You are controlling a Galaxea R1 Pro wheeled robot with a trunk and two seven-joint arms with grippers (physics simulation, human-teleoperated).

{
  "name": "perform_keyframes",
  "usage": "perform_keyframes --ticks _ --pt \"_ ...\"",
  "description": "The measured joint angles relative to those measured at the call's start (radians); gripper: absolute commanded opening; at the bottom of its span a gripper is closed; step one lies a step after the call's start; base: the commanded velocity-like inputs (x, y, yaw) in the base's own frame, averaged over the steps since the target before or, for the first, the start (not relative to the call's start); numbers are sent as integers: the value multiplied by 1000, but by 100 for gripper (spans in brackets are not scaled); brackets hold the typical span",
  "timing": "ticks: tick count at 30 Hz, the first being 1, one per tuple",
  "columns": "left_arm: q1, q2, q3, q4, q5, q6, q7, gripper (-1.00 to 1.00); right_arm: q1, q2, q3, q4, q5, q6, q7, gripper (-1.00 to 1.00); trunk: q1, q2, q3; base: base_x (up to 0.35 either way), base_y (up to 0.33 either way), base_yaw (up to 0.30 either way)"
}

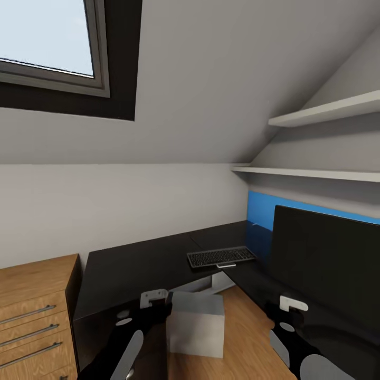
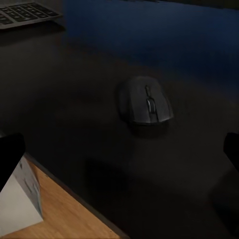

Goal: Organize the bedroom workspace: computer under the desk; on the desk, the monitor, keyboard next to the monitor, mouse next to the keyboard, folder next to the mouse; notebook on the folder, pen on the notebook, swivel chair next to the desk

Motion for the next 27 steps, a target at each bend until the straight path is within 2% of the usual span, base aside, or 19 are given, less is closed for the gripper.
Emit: perform_keyframes --ticks 27 --pt "0 0 0 0 1 0 0 100 0 1 -1 -3 1 -2 0 100 104 -189 -85 0 0 0"
